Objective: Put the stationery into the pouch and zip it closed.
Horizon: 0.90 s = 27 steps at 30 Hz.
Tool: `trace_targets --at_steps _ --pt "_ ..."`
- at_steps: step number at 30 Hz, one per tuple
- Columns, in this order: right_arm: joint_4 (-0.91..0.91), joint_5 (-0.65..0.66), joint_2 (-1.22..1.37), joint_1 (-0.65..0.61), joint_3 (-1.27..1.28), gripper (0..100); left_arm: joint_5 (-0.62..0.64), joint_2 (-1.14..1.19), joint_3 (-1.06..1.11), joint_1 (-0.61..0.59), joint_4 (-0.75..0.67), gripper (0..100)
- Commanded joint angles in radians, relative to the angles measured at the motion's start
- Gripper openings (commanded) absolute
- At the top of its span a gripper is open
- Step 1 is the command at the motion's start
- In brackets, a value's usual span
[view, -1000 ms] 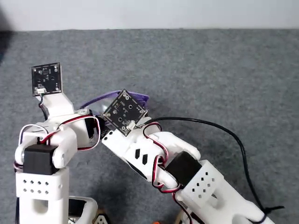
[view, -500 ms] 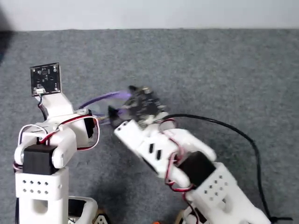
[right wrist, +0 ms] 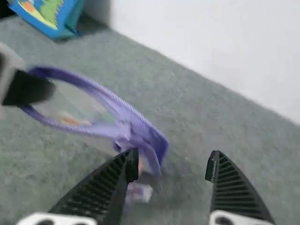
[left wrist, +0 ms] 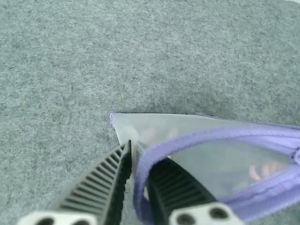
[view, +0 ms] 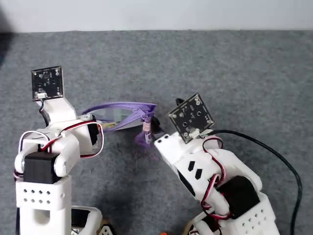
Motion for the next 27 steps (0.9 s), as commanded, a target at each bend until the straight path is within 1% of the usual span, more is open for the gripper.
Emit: trace_targets --at_steps 1,3,7,10,14,17,20,23,25,27 --pt "0.038 0.005 -0.019 0.022 0.009 23.7 -0.005 -0.008 -0.007 0.002 -0.011 1" --pt "0.041 -0.025 -0.019 0.01 0.006 23.7 -0.005 -0.008 -0.007 0.002 -0.011 1" --pt "0.054 -0.163 -0.013 -0.097 -0.009 23.7 -0.005 -0.008 -0.007 0.002 -0.011 1" --pt "0.045 -0.206 -0.012 -0.145 0.003 23.7 -0.005 -0.008 -0.007 0.002 -0.011 1" --pt "-0.015 -0.21 -0.012 -0.148 0.08 23.7 -0.005 -0.008 -0.007 0.002 -0.012 1" --pt "-0.094 -0.209 -0.012 -0.147 0.15 23.5 -0.005 -0.008 -0.007 0.002 -0.012 1" --pt "-0.189 -0.203 -0.012 -0.145 0.207 18.0 -0.005 -0.008 -0.007 0.002 -0.012 1" --pt "-0.232 -0.193 -0.012 -0.143 0.241 10.8 -0.005 -0.008 -0.007 0.0 -0.012 1" --pt "-0.255 -0.164 -0.012 -0.14 0.259 9.5 -0.005 -0.008 -0.007 0.0 -0.012 1" --pt "-0.289 -0.152 -0.012 -0.111 0.278 10.6 -0.005 -0.008 -0.007 0.0 -0.012 1"
